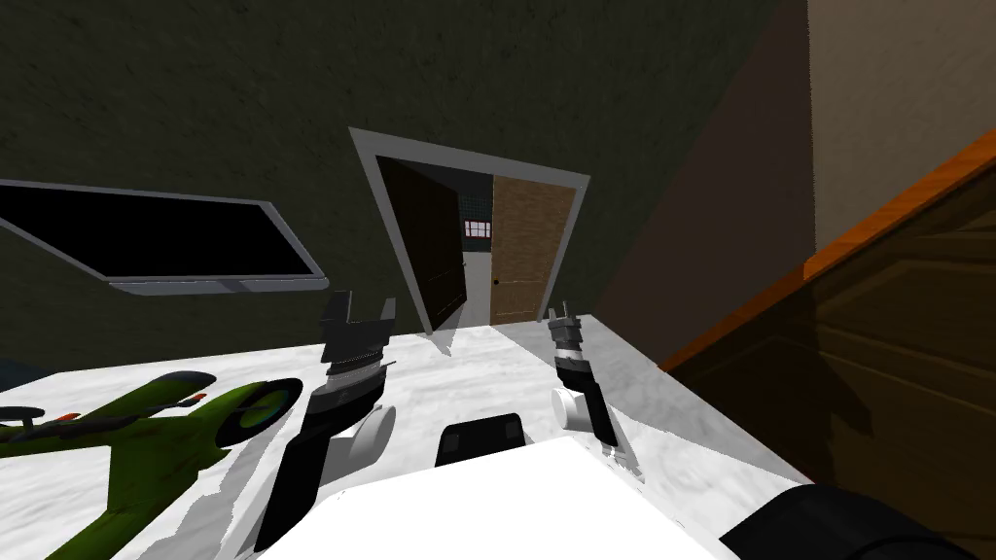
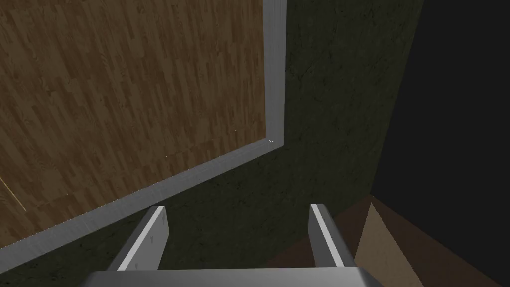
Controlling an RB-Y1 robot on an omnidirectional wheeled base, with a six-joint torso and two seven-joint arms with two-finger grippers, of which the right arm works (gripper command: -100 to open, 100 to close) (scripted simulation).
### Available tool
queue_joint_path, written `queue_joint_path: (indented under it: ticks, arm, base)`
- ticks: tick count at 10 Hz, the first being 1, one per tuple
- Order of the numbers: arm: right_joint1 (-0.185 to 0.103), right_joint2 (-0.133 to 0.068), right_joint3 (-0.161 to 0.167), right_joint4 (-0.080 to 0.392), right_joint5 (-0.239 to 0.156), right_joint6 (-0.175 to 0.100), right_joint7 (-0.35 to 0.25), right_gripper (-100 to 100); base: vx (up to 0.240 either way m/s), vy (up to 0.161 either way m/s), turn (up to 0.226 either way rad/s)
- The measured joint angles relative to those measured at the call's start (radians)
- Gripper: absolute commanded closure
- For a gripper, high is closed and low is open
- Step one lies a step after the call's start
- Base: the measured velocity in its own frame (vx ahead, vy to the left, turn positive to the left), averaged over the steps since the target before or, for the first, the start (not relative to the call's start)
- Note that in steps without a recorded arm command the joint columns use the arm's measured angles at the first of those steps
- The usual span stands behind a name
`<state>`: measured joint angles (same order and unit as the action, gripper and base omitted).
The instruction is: Push the door open
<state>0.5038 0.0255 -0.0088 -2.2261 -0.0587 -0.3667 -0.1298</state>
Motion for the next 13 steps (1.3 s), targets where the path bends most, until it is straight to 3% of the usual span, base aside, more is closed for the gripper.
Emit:
queue_joint_path:
  ticks: [8, 13]
  arm:
    - [-0.037, -0.055, -0.008, 0.164, -0.104, -0.070, -0.129, -100]
    - [-0.054, -0.076, -0.010, 0.258, -0.166, -0.112, -0.210, -100]
  base:
    - [0.130, -0.023, 0.137]
    - [0.094, -0.027, 0.116]
